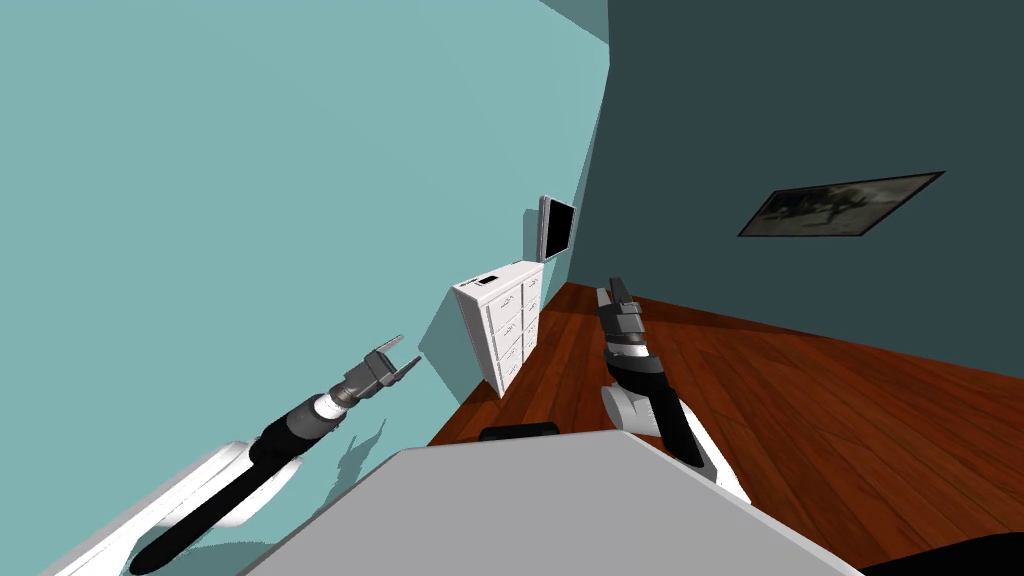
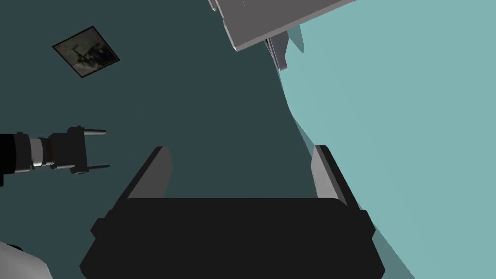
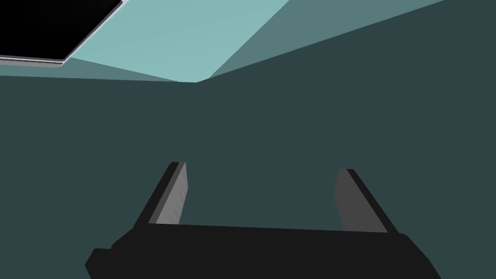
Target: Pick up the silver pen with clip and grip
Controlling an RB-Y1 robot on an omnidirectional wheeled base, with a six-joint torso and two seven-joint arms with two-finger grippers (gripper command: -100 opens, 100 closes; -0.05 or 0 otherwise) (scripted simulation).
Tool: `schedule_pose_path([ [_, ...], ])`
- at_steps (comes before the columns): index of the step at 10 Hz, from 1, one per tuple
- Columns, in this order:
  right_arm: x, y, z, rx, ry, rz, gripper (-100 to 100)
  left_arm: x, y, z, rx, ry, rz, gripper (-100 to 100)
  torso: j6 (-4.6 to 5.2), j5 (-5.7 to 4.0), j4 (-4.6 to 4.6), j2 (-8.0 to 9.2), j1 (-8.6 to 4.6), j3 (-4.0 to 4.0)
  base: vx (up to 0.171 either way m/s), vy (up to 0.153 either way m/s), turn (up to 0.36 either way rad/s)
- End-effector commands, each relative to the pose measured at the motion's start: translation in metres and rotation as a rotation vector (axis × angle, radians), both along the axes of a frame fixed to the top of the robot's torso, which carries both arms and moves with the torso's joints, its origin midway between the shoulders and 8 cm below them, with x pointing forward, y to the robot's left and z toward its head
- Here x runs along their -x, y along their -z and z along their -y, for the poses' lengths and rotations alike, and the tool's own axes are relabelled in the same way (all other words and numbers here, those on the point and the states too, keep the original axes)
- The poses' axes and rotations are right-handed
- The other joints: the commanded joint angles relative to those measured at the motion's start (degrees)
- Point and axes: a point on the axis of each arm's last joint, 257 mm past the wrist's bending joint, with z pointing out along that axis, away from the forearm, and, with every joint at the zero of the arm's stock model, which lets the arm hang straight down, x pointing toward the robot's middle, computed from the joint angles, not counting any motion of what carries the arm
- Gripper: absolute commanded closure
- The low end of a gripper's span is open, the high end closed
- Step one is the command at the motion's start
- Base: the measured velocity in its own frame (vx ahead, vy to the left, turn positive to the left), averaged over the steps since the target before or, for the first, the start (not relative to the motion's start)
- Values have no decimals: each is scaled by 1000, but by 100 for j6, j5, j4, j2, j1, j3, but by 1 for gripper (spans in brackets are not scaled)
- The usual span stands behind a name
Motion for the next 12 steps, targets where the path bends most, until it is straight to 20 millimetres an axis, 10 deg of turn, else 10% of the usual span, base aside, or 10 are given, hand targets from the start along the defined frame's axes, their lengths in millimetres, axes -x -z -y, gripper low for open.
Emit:
schedule_pose_path([
  [1,0,0,0,0,0,0,0,0,1,-1,-43,4,15,-100,0,0,0,0,0,0,-8,-15,2],
  [12,0,0,0,0,0,0,0,3,11,-54,-640,130,116,-100,1,1,-3,-11,3,-7,-7,-30,-13],
])
